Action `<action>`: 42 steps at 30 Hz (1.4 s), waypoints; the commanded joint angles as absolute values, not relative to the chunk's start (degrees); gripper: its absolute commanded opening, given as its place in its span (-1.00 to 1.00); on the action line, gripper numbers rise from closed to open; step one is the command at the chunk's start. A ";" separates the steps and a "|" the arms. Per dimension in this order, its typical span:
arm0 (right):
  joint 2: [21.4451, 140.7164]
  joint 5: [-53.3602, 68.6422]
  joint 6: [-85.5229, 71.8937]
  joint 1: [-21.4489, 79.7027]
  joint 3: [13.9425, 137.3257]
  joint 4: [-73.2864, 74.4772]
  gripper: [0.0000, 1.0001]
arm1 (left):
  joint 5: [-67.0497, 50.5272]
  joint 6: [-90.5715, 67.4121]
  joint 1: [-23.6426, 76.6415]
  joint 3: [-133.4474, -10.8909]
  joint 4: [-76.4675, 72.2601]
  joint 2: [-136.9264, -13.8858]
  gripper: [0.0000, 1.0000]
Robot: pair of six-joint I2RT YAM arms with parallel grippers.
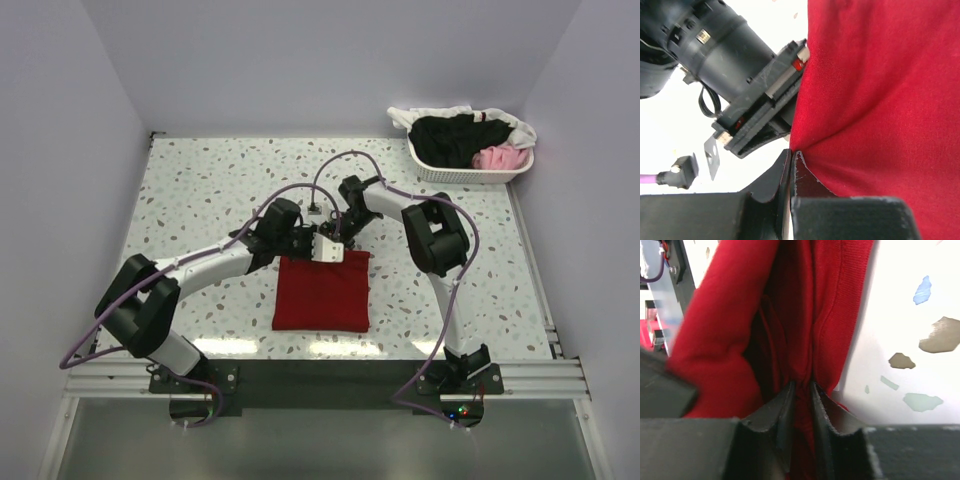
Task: Fold and stack the t-shirts
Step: Fold the tshirt
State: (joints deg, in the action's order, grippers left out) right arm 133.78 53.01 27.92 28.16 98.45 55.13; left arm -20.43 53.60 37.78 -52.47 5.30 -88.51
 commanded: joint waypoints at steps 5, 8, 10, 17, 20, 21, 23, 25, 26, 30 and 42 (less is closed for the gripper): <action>134.12 46.85 29.97 27.77 102.74 57.83 -0.37 | -17.93 53.62 37.00 -51.59 2.43 -83.68 -0.57; 133.59 44.66 29.62 27.69 107.04 59.93 -0.33 | -22.57 51.34 35.87 -52.90 8.06 -80.25 -0.27; 133.42 42.12 30.06 27.95 110.72 62.13 -0.29 | -27.32 50.37 34.20 -55.19 15.71 -78.85 -0.16; 130.96 32.81 32.78 27.77 118.99 67.49 -0.12 | -40.51 47.64 23.05 -61.08 33.98 -80.76 0.01; 130.17 31.38 34.01 26.20 122.34 70.22 0.02 | -44.81 48.69 19.35 -64.06 39.53 -85.06 0.01; 129.56 31.38 34.97 25.58 122.87 71.96 0.14 | -46.56 49.13 17.07 -66.51 41.12 -86.56 0.01; 128.85 32.16 36.29 23.65 123.23 73.82 0.19 | -47.20 48.87 15.04 -69.16 44.10 -92.00 0.04; 127.10 33.48 38.05 21.98 120.61 75.49 0.23 | -47.11 47.47 14.24 -72.94 44.91 -97.17 0.10; 125.70 33.66 39.80 21.36 117.71 76.28 0.24 | -47.89 47.37 13.54 -74.86 45.87 -99.90 0.10; 122.44 33.13 42.27 21.36 110.67 74.19 0.25 | -47.46 46.15 13.18 -77.33 44.91 -103.53 0.13; 120.59 34.45 44.30 21.36 100.63 70.57 0.26 | -47.11 45.44 13.62 -82.97 45.70 -113.29 0.16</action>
State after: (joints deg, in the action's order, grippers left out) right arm 123.07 33.04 42.65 21.47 100.64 71.81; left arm -44.84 46.00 13.47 -80.51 44.12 -112.22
